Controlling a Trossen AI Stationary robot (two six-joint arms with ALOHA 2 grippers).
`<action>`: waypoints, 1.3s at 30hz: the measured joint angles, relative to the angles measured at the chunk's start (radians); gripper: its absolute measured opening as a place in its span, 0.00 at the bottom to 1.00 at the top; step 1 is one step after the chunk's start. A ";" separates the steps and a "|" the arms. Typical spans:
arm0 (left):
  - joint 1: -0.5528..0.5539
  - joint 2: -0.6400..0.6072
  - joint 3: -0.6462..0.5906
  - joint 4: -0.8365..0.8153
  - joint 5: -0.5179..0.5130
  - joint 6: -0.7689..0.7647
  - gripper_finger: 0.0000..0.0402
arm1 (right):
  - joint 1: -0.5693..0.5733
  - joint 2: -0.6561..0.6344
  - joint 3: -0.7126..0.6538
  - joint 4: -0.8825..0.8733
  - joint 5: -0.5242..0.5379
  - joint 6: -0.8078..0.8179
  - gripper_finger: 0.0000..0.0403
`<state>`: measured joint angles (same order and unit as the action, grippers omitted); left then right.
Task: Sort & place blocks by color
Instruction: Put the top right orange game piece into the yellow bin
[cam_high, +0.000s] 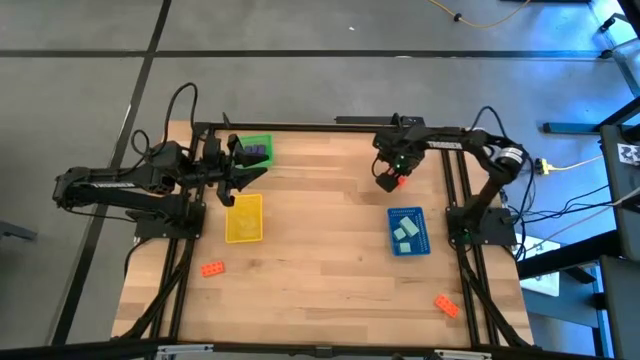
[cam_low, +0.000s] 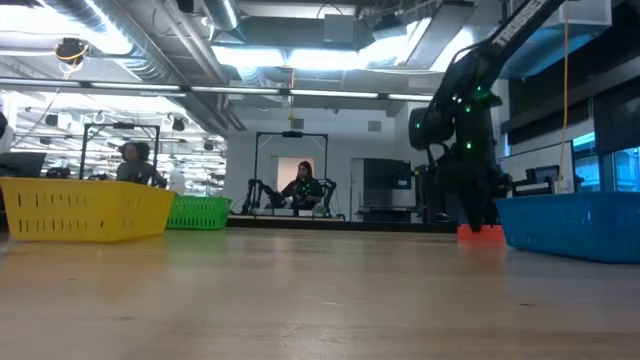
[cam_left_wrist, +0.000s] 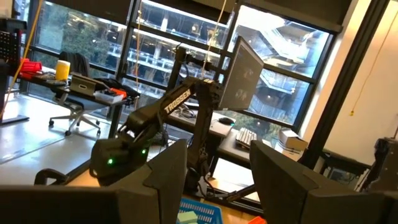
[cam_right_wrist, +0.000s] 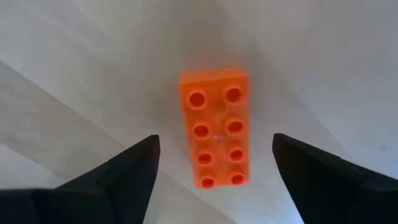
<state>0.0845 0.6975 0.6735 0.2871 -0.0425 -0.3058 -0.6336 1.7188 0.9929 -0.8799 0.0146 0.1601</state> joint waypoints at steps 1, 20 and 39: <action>0.000 0.000 0.000 0.000 -0.001 0.000 0.42 | 0.000 0.010 0.000 0.000 -0.007 -0.009 0.78; 0.000 0.000 0.000 0.006 -0.001 0.000 0.42 | 0.002 0.040 -0.004 -0.014 -0.004 -0.065 0.35; 0.000 -0.065 0.001 -0.003 -0.019 0.001 0.42 | 0.369 -0.292 -0.001 0.687 -0.144 0.237 0.35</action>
<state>0.0846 0.6326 0.6743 0.2836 -0.0620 -0.3046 -0.2644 1.4264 0.9920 -0.1933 -0.1298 0.3975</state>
